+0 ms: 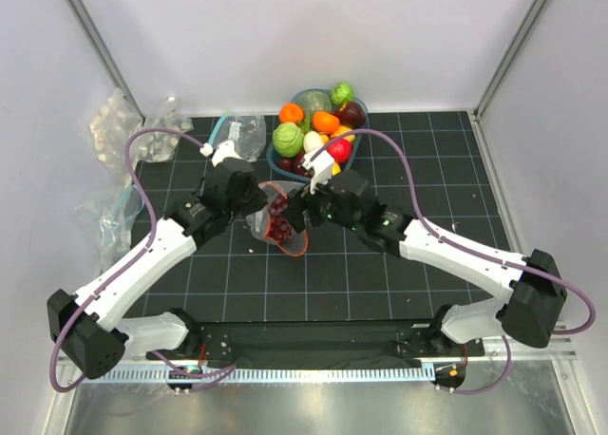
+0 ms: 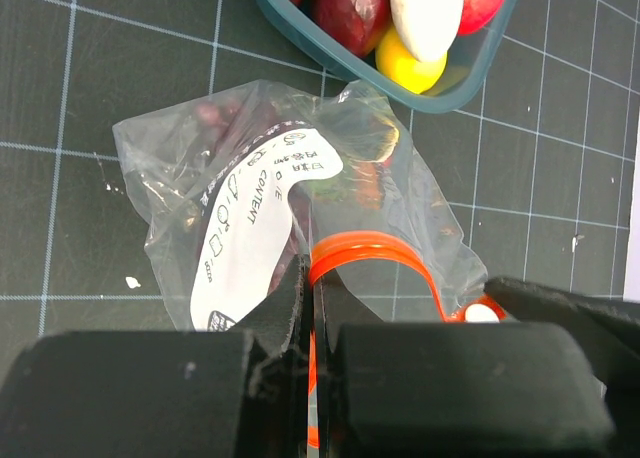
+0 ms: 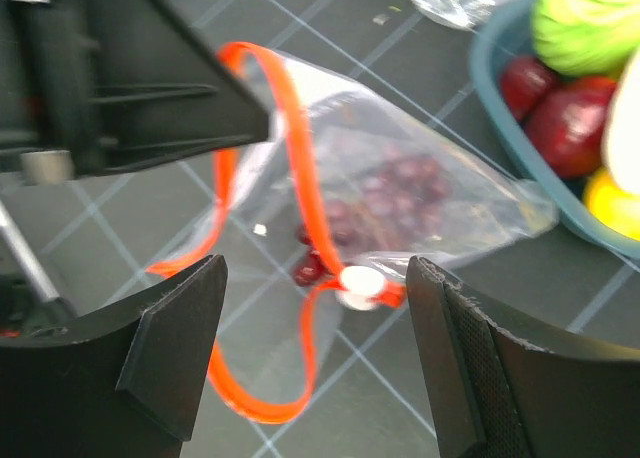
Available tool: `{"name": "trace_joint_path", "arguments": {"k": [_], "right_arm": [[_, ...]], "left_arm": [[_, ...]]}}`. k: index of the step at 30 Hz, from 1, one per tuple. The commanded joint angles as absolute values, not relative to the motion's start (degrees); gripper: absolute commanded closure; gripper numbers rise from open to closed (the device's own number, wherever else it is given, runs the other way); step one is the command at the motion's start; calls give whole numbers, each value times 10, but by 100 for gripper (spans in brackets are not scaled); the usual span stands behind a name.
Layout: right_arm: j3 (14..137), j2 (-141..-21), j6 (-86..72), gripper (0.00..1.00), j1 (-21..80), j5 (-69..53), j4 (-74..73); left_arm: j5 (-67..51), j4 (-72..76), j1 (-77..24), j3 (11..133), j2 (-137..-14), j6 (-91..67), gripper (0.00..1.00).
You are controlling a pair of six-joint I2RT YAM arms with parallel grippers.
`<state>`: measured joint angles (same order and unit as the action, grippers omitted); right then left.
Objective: Place the food in the zip-top bag and seal the zipper
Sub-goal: Adjust the zipper food storage bag at the center of the board.
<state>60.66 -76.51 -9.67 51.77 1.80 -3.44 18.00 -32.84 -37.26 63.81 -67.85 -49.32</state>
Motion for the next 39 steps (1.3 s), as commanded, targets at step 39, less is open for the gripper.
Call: {"name": "trace_joint_path", "arguments": {"k": [39], "right_arm": [[671, -980, -192, 16, 406, -15, 191]], "left_arm": [[363, -342, -394, 692, -787, -443, 100]]}}
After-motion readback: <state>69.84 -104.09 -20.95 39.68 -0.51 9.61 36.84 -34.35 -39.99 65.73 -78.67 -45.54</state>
